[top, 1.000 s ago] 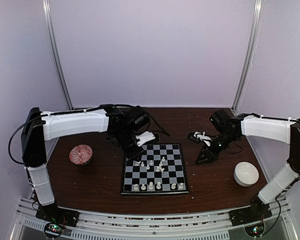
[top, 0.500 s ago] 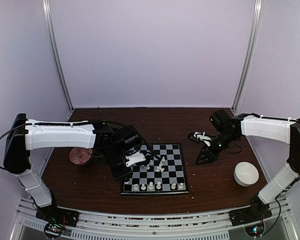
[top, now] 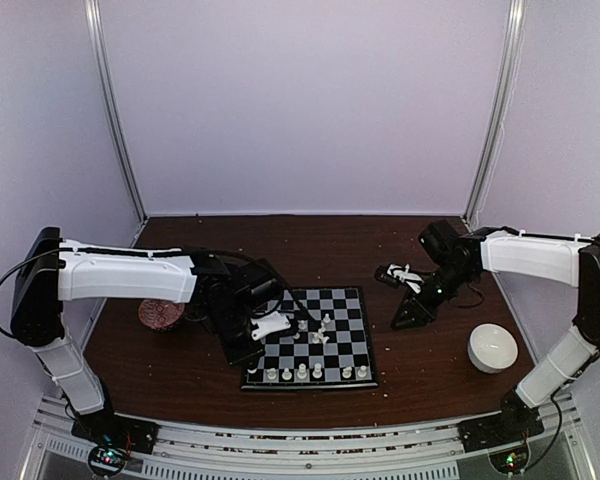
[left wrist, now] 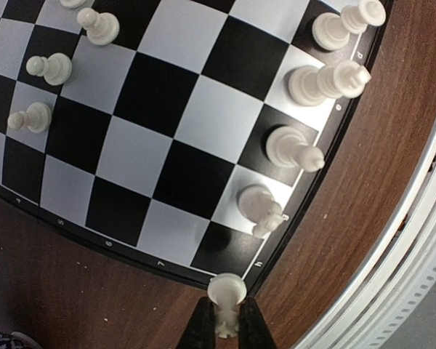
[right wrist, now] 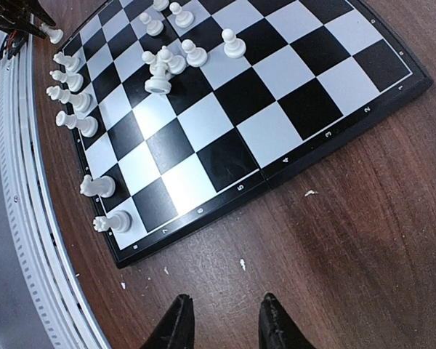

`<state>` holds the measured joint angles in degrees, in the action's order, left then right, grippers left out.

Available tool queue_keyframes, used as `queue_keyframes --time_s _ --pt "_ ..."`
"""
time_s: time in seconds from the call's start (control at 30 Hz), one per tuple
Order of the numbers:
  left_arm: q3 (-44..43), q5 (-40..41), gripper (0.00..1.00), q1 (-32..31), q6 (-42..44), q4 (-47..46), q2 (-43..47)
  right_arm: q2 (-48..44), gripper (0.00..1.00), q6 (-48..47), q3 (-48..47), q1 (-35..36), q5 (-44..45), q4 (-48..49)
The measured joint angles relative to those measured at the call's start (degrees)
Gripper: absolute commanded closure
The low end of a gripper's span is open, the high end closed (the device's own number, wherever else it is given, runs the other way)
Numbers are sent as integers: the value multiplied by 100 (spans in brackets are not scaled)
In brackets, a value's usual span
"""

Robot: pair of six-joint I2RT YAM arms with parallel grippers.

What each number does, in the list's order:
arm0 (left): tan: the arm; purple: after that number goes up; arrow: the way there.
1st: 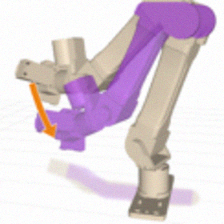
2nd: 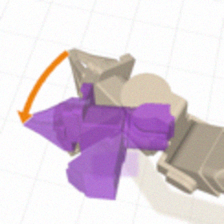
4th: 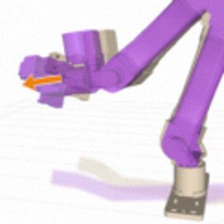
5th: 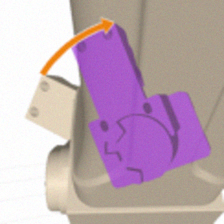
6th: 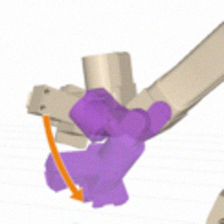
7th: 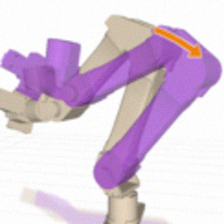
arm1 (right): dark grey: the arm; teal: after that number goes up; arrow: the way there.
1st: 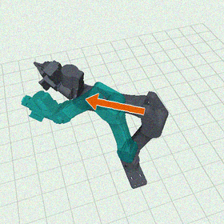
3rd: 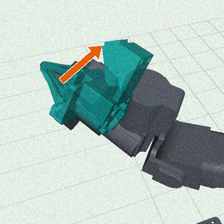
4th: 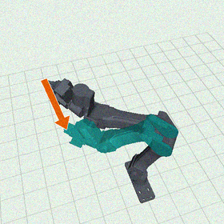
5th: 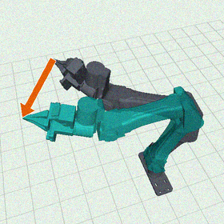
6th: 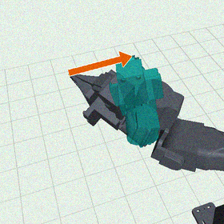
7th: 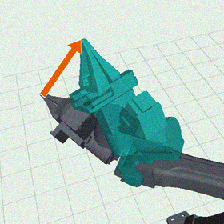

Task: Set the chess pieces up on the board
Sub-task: Place the rook at a1.

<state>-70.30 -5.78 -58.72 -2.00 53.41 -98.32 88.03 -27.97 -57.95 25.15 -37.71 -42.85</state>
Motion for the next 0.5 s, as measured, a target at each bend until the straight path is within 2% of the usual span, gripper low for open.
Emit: queue_keyframes --time_s 0.5 --pt "59 -92 95 -15 4 -138 -232 42 68 -2 -33 0 0 -22"
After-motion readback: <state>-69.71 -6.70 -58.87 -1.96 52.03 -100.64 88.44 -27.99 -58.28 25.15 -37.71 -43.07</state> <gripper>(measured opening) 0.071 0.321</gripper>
